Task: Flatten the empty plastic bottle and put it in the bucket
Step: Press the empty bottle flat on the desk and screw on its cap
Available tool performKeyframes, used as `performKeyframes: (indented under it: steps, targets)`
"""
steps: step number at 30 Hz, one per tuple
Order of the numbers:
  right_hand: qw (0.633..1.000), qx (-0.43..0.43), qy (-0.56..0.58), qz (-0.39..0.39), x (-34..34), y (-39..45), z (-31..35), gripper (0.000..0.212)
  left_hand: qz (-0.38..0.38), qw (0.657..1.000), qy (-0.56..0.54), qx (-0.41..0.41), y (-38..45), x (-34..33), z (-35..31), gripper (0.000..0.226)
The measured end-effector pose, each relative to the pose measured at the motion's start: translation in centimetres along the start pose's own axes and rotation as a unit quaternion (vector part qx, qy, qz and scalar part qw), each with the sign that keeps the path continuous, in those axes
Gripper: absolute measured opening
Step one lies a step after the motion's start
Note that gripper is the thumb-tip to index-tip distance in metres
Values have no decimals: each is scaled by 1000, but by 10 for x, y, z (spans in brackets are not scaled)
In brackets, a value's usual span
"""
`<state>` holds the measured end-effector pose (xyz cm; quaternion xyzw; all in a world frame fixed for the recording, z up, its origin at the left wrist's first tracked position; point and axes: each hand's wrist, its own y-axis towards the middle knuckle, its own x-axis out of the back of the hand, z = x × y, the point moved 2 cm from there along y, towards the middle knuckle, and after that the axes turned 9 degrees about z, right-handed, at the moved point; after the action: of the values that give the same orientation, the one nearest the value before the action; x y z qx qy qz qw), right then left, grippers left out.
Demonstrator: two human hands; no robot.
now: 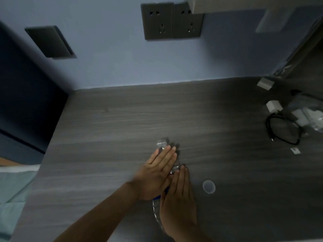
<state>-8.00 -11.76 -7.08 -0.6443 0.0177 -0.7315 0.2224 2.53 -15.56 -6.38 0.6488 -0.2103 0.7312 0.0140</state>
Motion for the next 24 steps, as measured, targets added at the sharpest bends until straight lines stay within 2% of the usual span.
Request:
performKeyframes:
  steps: [4, 6, 10, 13, 15, 17, 20, 21, 22, 24]
  targets:
    - [1000, 2, -1, -29, -3, 0, -2, 57, 7, 1000, -3, -8, -2, -2, -1, 56]
    - [999, 0, 2, -34, -4, 2, 1, 51, 28, 999, -27, 5, -2, -2, -1, 59]
    - [1000, 0, -1, -21, -1, 1, 1, 56, 6, 990, -141, 0, 2, -7, -1, 50]
    - [1000, -8, 22, -8, 1, 0, 0, 64, -30, 973, -227, 8, 2, -9, 3, 54]
    - [1000, -9, 30, 1, 1, -1, 0, 68, -91, 939, -327, 44, -1, -3, 2, 56]
    - [999, -6, 35, -2, -1, -1, -1, 66, -163, 890, -411, 106, -4, 1, -2, 60]
    - [999, -2, 48, -12, -2, 0, -1, 64, -228, 794, -496, 267, -7, -4, -7, 52]
    - [999, -1, 47, -10, -2, 1, -1, 64, -231, 761, -523, 306, -7, -5, -6, 45]
    - [999, 2, 46, -11, -1, 1, -1, 64, -220, 742, -540, 330, -6, -6, -4, 39]
    - [999, 4, 46, 0, 2, 0, -1, 63, -173, 745, -537, 355, -2, -6, 4, 30]
